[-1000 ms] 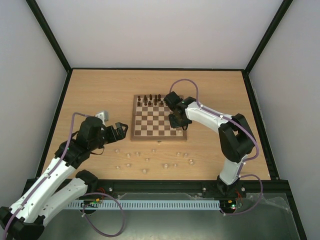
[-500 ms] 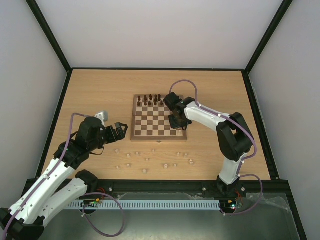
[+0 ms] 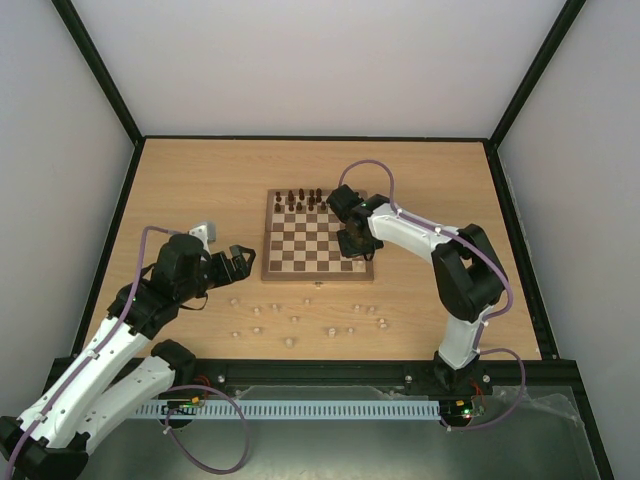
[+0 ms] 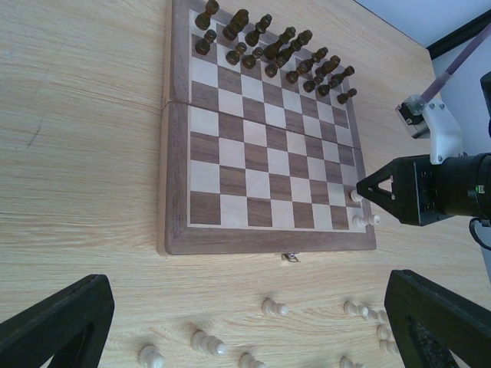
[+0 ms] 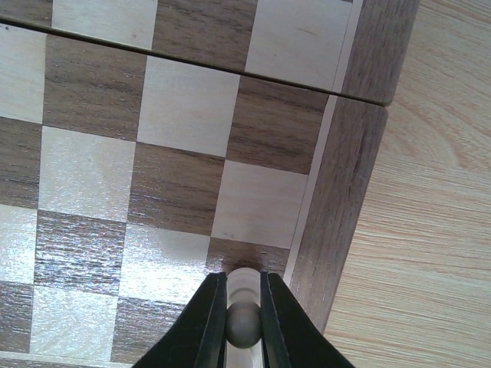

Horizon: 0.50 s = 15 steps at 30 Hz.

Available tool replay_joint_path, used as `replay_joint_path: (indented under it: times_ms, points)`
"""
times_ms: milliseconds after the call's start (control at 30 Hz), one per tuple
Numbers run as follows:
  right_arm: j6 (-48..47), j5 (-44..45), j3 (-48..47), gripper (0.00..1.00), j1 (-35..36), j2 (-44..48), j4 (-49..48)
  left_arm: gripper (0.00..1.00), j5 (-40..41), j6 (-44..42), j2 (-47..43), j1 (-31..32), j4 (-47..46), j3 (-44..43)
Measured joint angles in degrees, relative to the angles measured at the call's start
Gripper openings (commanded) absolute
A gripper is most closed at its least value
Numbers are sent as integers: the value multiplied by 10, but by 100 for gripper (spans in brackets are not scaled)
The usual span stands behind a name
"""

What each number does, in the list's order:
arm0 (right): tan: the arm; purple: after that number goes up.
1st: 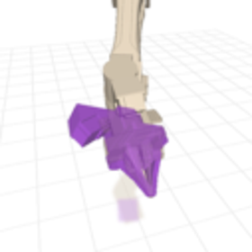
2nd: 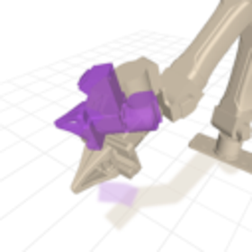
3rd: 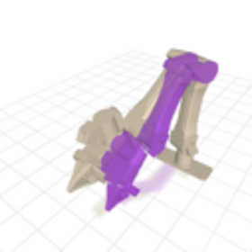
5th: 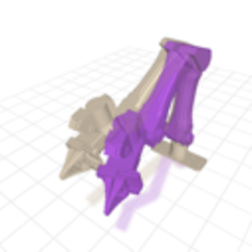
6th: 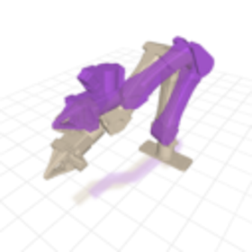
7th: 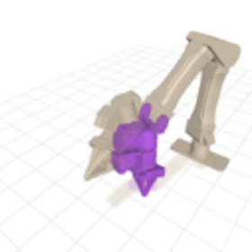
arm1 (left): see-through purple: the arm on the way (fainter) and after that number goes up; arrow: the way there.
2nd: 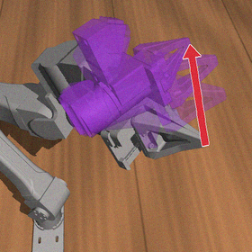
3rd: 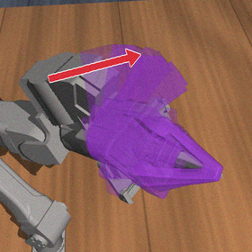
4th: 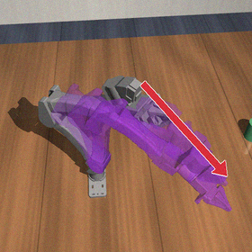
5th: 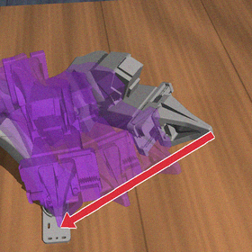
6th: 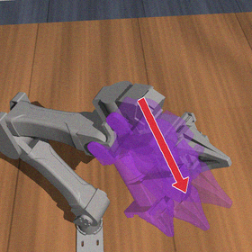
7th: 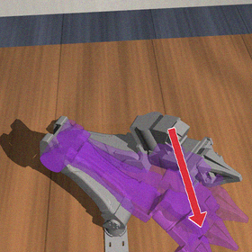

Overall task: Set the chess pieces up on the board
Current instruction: Place the chess piece on the chessboard.

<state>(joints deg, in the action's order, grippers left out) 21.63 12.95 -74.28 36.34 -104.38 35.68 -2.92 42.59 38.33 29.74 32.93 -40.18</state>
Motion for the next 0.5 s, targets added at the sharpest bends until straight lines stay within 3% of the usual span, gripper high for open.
replay_joint_path:
  times_ms: [200, 333, 500]
  points:
    - [0, -1, 0, 17, -3, -3, 0, 100, 0, 0, 0, 0, 0, 0]
    - [2, -1, 0, 30, -4, -3, 0, 100, 0, 0, 0, 0, 0, 0]
    - [0, -1, 0, 36, -5, -3, -1, 99, 0, 0, 0, 0, 0, 0]
